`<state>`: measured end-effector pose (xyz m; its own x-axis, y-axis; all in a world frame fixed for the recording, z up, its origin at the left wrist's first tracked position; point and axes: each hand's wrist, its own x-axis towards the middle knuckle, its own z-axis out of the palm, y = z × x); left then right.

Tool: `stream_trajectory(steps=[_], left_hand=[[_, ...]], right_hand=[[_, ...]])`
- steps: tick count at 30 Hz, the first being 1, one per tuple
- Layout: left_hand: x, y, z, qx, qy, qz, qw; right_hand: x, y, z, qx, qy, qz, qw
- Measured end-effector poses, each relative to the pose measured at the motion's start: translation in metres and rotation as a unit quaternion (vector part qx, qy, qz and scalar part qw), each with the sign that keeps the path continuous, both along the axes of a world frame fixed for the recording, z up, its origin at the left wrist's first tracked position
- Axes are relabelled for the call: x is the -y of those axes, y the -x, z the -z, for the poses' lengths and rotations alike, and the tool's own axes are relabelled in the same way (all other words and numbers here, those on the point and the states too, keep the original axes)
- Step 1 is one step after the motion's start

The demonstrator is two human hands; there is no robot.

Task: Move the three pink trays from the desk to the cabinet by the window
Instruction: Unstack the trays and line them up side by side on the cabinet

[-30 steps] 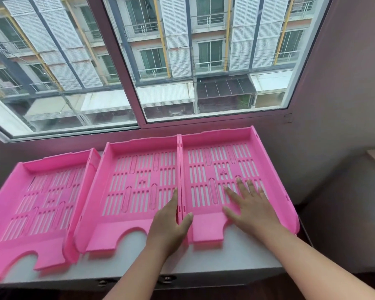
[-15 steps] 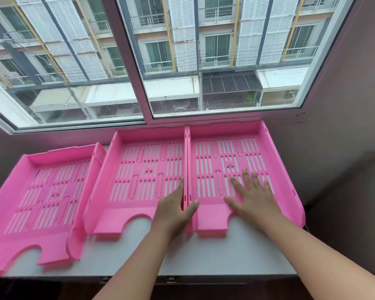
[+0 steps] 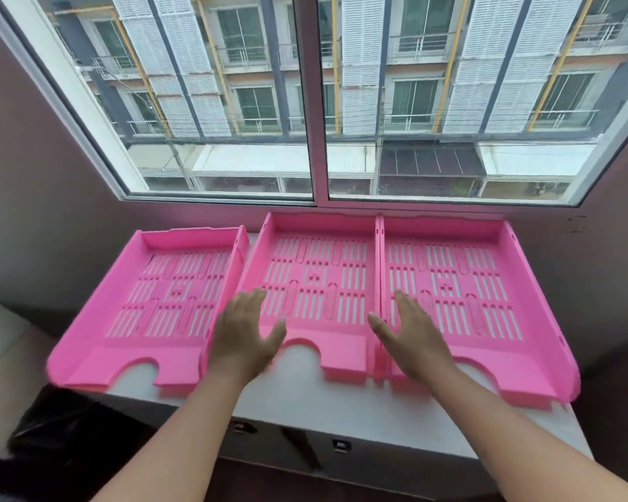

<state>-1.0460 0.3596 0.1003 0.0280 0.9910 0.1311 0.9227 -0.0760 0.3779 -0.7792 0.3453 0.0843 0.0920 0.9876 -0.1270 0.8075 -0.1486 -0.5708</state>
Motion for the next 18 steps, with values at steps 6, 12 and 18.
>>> stream_trajectory(steps=[6, 12, 18], left_hand=[[0.021, 0.056, 0.019, 0.078, 0.063, -0.111, 0.989], [0.011, 0.067, 0.023, 0.19, 0.107, -0.072, 0.973], [-0.01, 0.077, 0.022, 0.194, 0.128, -0.004, 0.973]], right_hand=[[0.009, 0.046, 0.006, -0.094, 0.02, 0.083, 0.992], [0.009, 0.066, 0.012, -0.089, -0.027, 0.166, 0.982], [0.006, 0.07, 0.019, -0.065, -0.038, 0.202, 0.977]])
